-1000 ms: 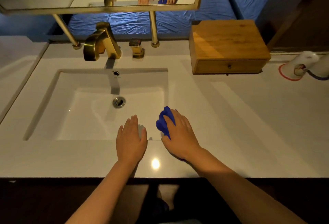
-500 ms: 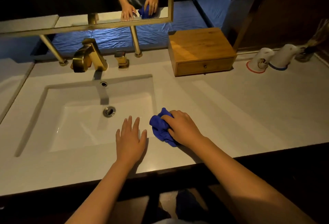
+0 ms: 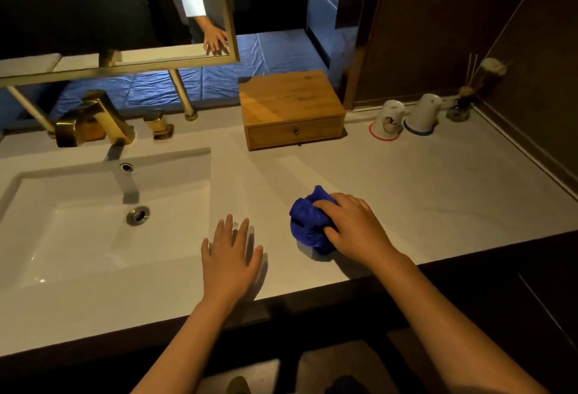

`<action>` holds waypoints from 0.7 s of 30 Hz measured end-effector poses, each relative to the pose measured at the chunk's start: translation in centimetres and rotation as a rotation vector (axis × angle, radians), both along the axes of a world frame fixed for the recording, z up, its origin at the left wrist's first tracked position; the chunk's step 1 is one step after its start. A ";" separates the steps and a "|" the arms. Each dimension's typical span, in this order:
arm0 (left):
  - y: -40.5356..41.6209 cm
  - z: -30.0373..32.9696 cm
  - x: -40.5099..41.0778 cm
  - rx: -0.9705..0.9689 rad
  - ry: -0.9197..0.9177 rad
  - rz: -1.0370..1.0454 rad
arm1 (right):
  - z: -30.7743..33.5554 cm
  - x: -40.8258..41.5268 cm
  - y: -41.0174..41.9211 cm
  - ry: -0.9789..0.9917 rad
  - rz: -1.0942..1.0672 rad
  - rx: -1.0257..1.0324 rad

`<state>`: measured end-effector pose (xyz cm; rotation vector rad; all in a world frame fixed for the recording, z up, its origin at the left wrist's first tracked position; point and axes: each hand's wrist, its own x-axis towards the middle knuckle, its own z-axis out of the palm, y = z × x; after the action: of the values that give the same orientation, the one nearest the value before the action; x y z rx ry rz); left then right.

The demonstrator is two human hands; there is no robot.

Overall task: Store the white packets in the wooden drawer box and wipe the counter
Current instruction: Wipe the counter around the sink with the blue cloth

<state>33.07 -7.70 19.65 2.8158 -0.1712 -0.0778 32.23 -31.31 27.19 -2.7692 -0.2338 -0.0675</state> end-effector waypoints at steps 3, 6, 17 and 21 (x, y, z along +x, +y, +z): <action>-4.0 -0.7 -1.0 0.034 0.022 0.035 | 0.4 -0.8 -5.6 0.002 0.002 -0.002; -7.0 -1.5 -1.9 0.064 0.025 0.070 | 1.0 -1.9 -11.9 0.021 0.020 -0.016; -9.8 -2.3 -2.4 0.134 0.001 0.195 | 4.3 -3.8 -28.6 0.089 -0.108 -0.031; -9.6 -2.5 -2.3 0.157 0.011 0.200 | 3.8 -3.8 -31.8 0.137 -0.145 0.018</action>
<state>30.73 -17.31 17.17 2.9706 0.1246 -0.0629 28.39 -63.10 30.95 -2.7548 0.0027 0.0826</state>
